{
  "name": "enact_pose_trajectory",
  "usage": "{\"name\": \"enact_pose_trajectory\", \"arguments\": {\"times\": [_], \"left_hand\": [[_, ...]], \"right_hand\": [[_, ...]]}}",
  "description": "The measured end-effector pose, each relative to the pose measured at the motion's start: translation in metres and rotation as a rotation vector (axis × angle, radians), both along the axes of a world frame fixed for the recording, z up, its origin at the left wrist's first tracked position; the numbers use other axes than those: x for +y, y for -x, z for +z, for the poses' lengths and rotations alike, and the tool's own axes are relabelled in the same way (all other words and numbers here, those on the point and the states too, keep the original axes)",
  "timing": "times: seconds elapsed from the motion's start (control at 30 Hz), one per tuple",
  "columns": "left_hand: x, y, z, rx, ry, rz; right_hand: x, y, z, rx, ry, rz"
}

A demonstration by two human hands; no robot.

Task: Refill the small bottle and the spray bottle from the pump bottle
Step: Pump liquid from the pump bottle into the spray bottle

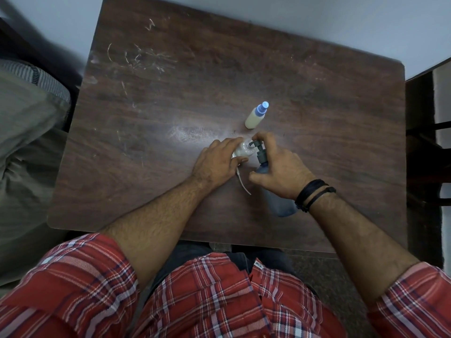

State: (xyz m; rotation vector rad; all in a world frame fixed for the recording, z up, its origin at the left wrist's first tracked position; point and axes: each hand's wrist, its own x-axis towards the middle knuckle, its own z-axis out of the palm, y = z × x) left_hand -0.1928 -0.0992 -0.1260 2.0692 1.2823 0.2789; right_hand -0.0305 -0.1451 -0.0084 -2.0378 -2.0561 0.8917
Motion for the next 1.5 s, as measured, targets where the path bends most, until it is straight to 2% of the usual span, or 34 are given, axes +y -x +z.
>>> {"name": "enact_pose_trajectory", "arguments": {"times": [1.5], "left_hand": [[-0.0056, -0.001, -0.0004, -0.011, 0.002, -0.011]], "right_hand": [[-0.0027, 0.0022, 0.001, 0.051, 0.043, -0.038]]}}
